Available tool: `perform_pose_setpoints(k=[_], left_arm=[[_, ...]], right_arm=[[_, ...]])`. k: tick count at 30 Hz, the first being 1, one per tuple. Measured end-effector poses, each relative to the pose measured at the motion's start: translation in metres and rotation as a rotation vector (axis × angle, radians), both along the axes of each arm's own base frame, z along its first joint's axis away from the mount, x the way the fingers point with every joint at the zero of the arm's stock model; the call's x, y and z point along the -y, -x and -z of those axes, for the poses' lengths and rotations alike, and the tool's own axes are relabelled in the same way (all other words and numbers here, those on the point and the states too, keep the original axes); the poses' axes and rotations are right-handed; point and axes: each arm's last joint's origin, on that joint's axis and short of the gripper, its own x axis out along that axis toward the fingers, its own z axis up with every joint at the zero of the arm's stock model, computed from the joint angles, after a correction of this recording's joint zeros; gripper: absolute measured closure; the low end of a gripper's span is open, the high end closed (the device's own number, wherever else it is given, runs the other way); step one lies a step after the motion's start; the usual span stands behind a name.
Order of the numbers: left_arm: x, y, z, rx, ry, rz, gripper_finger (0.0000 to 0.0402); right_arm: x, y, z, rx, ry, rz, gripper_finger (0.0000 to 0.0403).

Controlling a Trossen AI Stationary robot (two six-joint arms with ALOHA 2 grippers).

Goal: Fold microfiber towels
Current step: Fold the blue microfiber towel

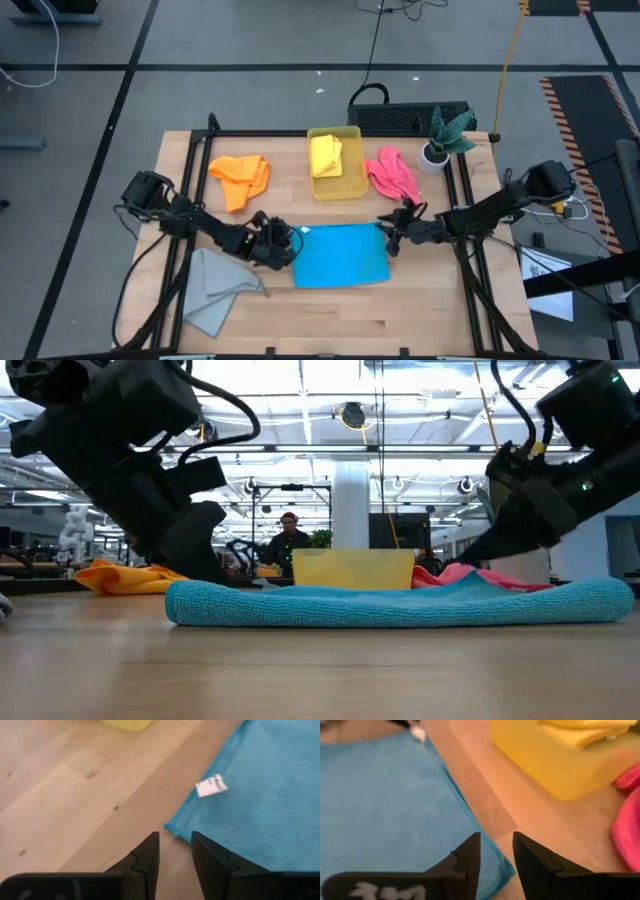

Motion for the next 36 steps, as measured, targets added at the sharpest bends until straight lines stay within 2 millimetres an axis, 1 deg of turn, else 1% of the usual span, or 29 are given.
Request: perform_pose_setpoints(k=[4, 5, 9, 12, 14, 16, 18, 21, 24, 26, 31, 33, 36], left_arm=[[-0.001, -0.004, -0.002, 0.055, 0.006, -0.023, 0.0284], [-0.001, -0.006, -0.004, 0.073, 0.005, -0.011, 0.0284], [0.001, -0.017, -0.011, 0.154, 0.014, 0.069, 0.0284], [-0.001, -0.024, -0.013, 0.186, 0.021, 0.12, 0.0284], [-0.005, -0.027, -0.009, 0.169, 0.036, 0.143, 0.0284], [-0.01, -0.029, 0.001, 0.132, 0.054, 0.143, 0.0284], [-0.015, -0.029, 0.013, 0.089, 0.059, 0.12, 0.0284], [-0.02, -0.03, 0.023, 0.078, 0.051, 0.053, 0.0284], [-0.022, -0.03, 0.028, 0.07, 0.042, 0.017, 0.0284], [-0.02, -0.029, 0.029, 0.067, 0.039, 0.015, 0.0284], [-0.015, -0.024, 0.019, 0.07, 0.024, 0.026, 0.0284], [-0.013, -0.02, 0.011, 0.059, 0.025, 0.039, 0.0284], [-0.009, -0.016, -0.005, 0.094, 0.011, 0.039, 0.0284]], right_arm=[[-0.001, 0.0, -0.009, 0.057, -0.026, -0.01, 0.0287], [-0.002, 0.0, -0.011, 0.072, -0.045, -0.034, 0.0288], [-0.009, -0.005, -0.014, 0.109, -0.142, -0.224, 0.0303], [-0.011, -0.008, -0.009, 0.096, -0.165, -0.268, 0.0319], [-0.01, -0.009, -0.003, 0.063, -0.157, -0.254, 0.0332], [-0.007, -0.01, 0.005, 0.032, -0.138, -0.202, 0.0345], [-0.002, -0.01, 0.012, 0.004, -0.113, -0.118, 0.0359], [0.004, -0.009, 0.02, -0.038, -0.075, -0.028, 0.0381], [0.008, -0.007, 0.025, -0.092, -0.067, -0.005, 0.0398], [0.009, -0.005, 0.026, -0.117, -0.063, 0.002, 0.04], [0.011, 0.0, 0.02, -0.129, -0.019, 0.035, 0.0402], [0.01, -0.001, 0.012, -0.082, -0.004, 0.023, 0.0402], [0.006, -0.003, -0.002, 0.008, 0.019, -0.012, 0.0402]])
